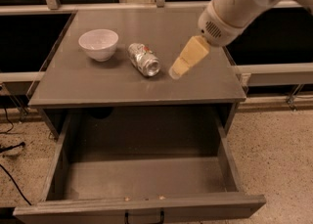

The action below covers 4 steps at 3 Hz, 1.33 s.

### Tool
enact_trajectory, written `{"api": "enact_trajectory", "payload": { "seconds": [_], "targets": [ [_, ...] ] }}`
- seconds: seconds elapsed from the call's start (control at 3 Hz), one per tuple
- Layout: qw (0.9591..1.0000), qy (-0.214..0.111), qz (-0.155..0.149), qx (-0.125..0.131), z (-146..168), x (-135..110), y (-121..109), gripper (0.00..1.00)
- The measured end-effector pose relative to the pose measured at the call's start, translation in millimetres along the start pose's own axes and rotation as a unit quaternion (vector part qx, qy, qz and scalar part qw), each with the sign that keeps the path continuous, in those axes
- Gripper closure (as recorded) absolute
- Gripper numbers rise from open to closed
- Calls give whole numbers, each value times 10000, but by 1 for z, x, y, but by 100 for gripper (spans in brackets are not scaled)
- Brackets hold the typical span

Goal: Place 7up can into top drawer

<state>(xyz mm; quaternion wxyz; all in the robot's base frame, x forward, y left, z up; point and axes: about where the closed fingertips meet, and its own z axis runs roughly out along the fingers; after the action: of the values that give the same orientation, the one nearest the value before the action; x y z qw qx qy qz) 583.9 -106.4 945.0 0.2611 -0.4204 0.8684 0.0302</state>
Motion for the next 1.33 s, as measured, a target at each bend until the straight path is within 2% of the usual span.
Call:
{"api": "enact_trajectory", "payload": {
  "seconds": [0.33, 0.67, 1.0, 1.33],
  "targets": [
    [9988, -434, 196, -137, 23, -11, 11, 0],
    [9945, -967, 332, -206, 50, -32, 22, 0],
    [9895, -1389, 370, -138, 63, -48, 25, 0],
    [9822, -1838, 366, -112, 78, -59, 28, 0]
  ]
}}
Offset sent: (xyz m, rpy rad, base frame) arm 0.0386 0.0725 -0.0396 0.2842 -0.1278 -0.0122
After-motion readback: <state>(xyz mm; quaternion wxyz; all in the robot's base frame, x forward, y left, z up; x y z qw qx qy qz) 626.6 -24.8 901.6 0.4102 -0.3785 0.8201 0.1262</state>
